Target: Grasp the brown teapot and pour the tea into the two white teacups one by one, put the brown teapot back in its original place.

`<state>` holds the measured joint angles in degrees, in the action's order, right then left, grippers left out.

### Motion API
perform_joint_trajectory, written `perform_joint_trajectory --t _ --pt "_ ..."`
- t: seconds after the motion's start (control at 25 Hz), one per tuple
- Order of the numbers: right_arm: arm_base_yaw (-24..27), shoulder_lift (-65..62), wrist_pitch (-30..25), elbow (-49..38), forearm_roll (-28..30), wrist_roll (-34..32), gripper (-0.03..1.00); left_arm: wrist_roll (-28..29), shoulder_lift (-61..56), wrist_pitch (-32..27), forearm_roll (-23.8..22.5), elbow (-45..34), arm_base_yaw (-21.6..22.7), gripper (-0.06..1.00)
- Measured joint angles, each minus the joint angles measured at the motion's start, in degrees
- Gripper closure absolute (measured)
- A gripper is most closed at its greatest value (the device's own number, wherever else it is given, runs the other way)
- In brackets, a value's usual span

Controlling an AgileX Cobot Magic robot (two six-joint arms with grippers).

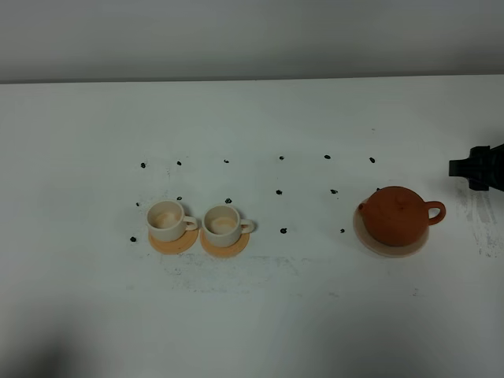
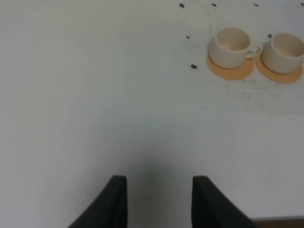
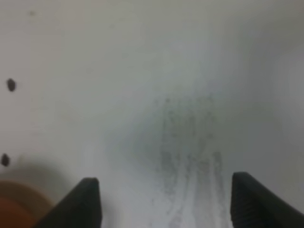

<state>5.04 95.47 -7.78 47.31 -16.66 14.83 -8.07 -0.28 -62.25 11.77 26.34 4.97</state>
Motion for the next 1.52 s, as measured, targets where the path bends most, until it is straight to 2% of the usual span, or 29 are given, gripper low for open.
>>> perform_joint_trajectory --t 0.64,1.52 --pt "-3.37 2.99 -0.33 0.39 0.0 -2.27 0.41 0.0 0.0 0.0 0.0 0.0 0.0 0.63" --pt "-3.45 4.43 -3.55 0.39 -1.13 -2.09 0.41 0.0 0.0 0.0 0.0 0.0 0.0 0.63"
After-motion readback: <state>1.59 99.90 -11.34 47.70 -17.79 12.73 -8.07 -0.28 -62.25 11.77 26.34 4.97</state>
